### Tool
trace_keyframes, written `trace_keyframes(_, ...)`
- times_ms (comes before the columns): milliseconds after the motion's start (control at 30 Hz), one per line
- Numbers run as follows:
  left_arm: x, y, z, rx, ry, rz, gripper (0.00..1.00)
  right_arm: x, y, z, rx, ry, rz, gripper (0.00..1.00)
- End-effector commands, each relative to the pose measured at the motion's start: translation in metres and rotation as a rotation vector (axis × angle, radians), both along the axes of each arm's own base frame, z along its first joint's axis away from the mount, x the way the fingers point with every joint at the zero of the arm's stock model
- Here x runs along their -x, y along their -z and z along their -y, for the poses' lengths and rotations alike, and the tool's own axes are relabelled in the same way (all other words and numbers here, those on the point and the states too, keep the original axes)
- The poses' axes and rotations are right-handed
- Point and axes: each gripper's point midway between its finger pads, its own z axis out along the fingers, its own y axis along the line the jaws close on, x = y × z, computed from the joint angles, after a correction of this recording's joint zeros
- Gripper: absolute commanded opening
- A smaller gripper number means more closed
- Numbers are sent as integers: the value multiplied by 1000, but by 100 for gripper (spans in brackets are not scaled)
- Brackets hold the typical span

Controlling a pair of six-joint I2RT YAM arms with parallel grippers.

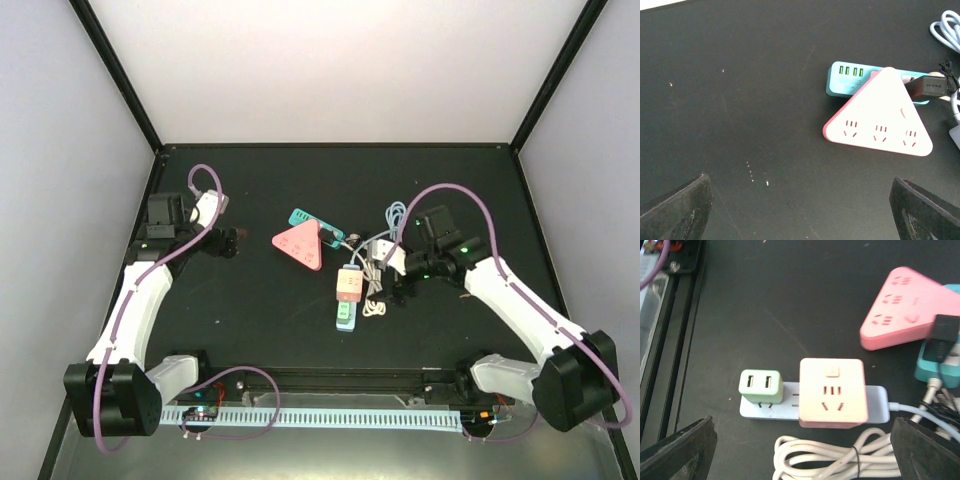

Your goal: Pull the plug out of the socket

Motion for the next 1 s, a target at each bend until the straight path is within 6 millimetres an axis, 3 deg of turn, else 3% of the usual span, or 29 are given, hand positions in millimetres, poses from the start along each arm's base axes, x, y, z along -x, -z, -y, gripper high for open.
trace_keyframes(0,2,-13,10,30,35,44,99,4,26,-8,113,-61,8,96)
trace_keyframes(233,13,-16,15,20,77,62,99,0,55,-18,214,-67,23,93)
trace_keyframes(533,22,-21,26,23,139,72,99,-18,67,-22,255,-23,67,91)
trace_keyframes(967,32,-25,34,20,194,74,99,-29,88,-33,267,-49,39,82)
